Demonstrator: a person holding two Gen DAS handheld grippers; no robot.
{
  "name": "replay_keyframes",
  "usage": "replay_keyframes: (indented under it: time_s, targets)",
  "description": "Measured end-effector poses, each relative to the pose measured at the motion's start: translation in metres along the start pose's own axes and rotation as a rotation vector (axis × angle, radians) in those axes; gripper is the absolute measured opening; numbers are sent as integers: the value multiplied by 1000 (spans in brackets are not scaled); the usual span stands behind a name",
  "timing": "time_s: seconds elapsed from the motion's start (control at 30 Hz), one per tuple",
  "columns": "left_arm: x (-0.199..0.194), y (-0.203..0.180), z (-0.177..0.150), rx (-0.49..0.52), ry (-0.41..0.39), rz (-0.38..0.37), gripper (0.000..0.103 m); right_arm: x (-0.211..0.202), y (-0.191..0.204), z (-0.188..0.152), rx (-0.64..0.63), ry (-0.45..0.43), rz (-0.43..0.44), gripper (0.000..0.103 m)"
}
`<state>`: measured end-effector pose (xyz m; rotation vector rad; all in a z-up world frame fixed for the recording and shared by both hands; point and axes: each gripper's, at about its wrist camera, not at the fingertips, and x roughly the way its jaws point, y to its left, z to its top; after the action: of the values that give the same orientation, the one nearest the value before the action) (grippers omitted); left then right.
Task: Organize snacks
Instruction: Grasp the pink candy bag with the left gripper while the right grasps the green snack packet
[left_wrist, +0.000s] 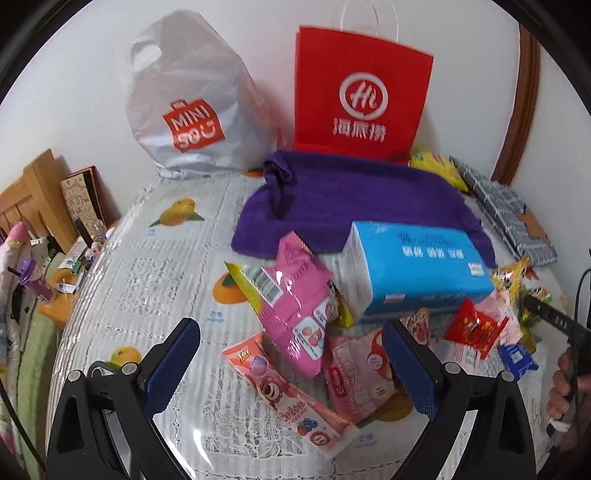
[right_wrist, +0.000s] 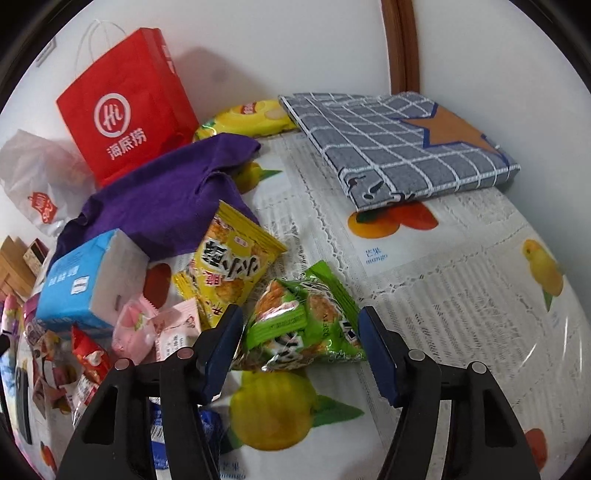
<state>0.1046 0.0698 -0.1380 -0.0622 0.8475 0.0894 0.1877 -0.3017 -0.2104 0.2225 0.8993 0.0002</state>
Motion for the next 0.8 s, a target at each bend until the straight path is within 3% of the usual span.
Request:
replay_keyframes:
  time_s: [0.17,0.2,0.4,0.8]
  targets:
    - [7,2,-3,9,14,24,99,11,1,-1,-39,11,-12,65]
    - [9,4,-3,4,28,25,99,10,2,-2,-50,3,-7,60]
    - [9,15,-6,-47,30,-10,100,-5,7,-6,-76,-31,-27,57]
    - [53,11,21,-83,70,-12,100,-39,38,-22,-154,-52,57,57]
